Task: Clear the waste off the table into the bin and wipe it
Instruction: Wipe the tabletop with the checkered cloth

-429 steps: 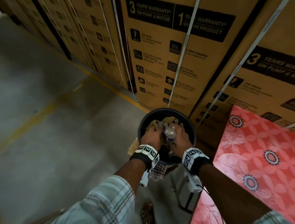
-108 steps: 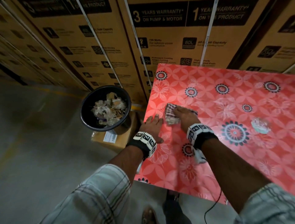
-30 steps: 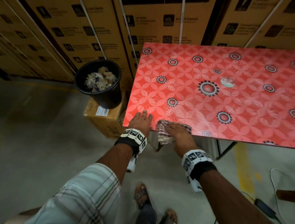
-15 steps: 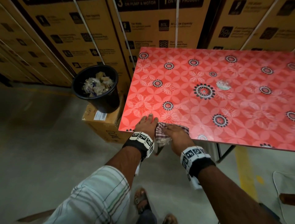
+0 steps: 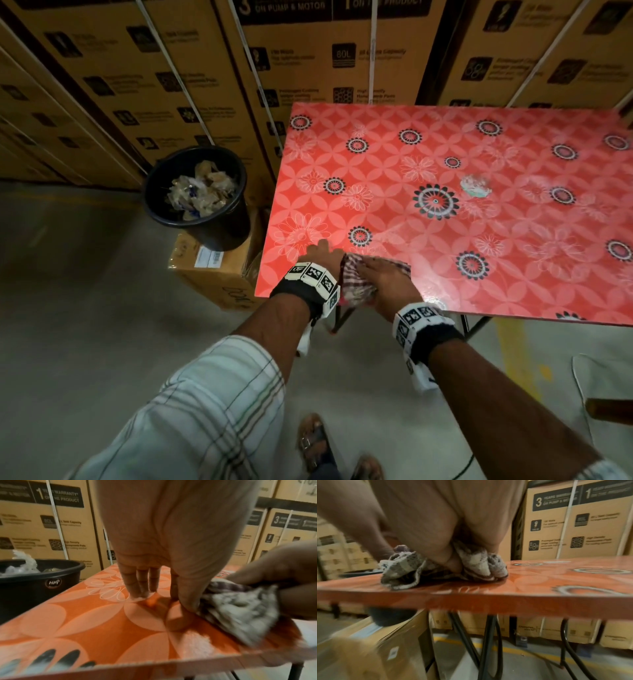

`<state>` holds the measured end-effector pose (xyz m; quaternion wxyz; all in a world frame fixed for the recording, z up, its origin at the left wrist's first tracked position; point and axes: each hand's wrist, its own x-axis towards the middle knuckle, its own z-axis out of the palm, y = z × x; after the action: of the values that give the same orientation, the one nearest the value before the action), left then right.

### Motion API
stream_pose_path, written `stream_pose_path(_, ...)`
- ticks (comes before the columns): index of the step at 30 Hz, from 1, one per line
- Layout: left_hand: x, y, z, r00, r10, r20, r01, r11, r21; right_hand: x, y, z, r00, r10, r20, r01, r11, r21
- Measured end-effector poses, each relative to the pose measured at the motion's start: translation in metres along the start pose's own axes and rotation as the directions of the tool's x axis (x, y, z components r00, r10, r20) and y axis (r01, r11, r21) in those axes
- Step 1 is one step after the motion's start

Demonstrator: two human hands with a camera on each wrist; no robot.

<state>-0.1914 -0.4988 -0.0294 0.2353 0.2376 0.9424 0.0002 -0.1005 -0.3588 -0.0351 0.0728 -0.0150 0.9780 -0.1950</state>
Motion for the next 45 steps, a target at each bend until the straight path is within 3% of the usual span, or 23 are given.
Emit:
stream_pose_path(5,0.036,-0.01,0.007,0.995,0.054,-0.082,-0.058,0.997,-0.049,0.066,0.01,-0.018,0.996,0.067,-0.053,-0.068,0.997,-0.02)
stream_pose_path(9,0.048,-0.018,-0.007,0.995,0.079,-0.062,-0.08,0.997,-0.009,0.04,0.001,-0.01,0.984,0.099,-0.149,-0.096,0.995,0.029)
stream_pose_path(13,0.056,-0.019,-0.016,0.992,0.122,-0.026,-0.121,0.991,0.056,0.024,0.001,-0.004,0.987,0.086,-0.132,-0.072,0.991,0.108)
stream_pose_path(21,0.061,-0.025,-0.017,0.993,0.118,0.012,-0.118,0.992,0.047,0.138,0.047,-0.023,0.985,0.151,-0.083,-0.139,0.982,0.13)
stream_pose_path(25,0.083,-0.022,-0.035,0.993,0.092,-0.068,-0.092,0.996,0.012,0.124,0.042,-0.022,0.99,0.091,-0.11,-0.09,0.996,0.013)
stream_pose_path(30,0.111,-0.02,-0.048,0.99,0.094,-0.102,-0.089,0.995,0.053,0.122,0.052,-0.019,0.996,0.048,-0.07,-0.046,0.998,0.033)
stream_pose_path(34,0.128,-0.028,-0.054,0.995,0.094,0.028,-0.096,0.991,0.097,0.178,0.066,-0.041,0.997,0.021,-0.075,-0.022,1.0,-0.008)
stream_pose_path(37,0.134,-0.028,-0.056,0.996,0.077,0.034,-0.08,0.992,0.102,0.207,0.071,-0.061,0.997,0.053,-0.049,-0.053,0.999,-0.011)
stream_pose_path(41,0.146,-0.03,-0.068,0.993,0.061,-0.1,-0.058,0.998,0.03,0.199,0.069,-0.062,0.999,-0.006,-0.053,0.005,1.0,-0.011)
stream_pose_path(45,0.175,-0.041,-0.089,0.998,0.059,-0.009,-0.058,0.998,0.017,0.192,0.084,-0.046,0.997,-0.076,-0.008,0.076,0.997,-0.008)
